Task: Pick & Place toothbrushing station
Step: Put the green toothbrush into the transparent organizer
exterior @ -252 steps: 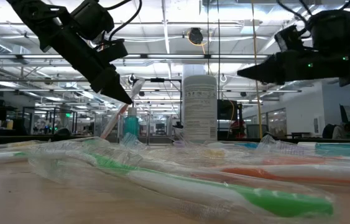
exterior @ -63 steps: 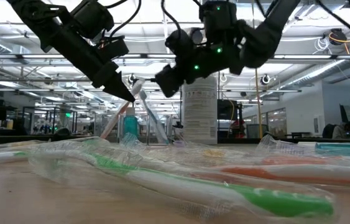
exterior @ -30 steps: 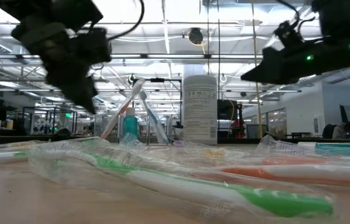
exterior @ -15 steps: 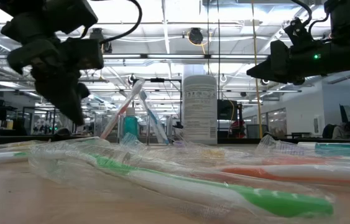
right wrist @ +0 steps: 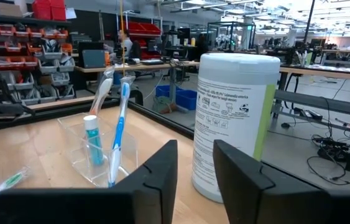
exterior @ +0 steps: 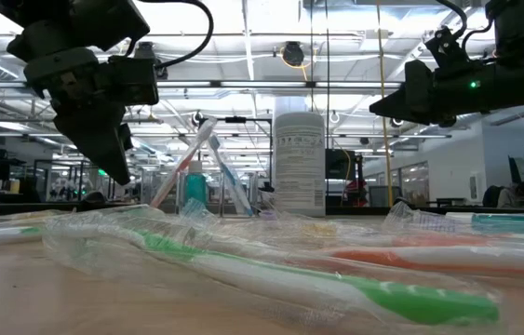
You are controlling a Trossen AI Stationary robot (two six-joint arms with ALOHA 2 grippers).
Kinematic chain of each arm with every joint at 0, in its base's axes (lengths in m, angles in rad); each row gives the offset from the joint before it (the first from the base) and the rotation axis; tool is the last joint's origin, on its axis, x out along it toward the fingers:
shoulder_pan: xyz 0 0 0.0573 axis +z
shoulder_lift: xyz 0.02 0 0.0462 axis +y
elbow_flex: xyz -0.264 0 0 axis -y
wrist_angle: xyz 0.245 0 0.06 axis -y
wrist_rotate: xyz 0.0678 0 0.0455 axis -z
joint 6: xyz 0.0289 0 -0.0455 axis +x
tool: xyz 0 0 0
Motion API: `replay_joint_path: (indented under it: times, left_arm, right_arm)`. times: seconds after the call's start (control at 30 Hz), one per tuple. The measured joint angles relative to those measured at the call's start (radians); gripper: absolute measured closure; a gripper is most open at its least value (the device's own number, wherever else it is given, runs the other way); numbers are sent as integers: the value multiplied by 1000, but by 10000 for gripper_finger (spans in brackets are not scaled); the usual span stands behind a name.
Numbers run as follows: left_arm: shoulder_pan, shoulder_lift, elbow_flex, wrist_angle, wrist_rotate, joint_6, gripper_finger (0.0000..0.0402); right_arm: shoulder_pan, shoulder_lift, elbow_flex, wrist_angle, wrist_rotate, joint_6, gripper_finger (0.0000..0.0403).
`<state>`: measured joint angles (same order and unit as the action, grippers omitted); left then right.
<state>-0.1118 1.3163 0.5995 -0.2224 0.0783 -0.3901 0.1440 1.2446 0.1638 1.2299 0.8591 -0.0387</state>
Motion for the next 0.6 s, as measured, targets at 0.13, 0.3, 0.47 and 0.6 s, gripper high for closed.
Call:
replay_joint_path:
  times: [0.13, 0.3, 0.47, 0.6]
  left_arm:
    - [1, 5, 0, 21, -11, 24, 342]
    - [1, 8, 0, 40, 31, 37, 291]
    - [-13, 72, 0, 78, 30, -184, 263]
    - [-32, 169, -1, 76, 30, -225, 260]
  right_arm:
    - [0, 0, 0, -4, 0, -1, 318]
    - [0, 0, 0, -7, 0, 0, 327]
    - [0, 0, 0, -9, 0, -1, 333]
    - [0, 0, 0, -14, -1, 0, 337]
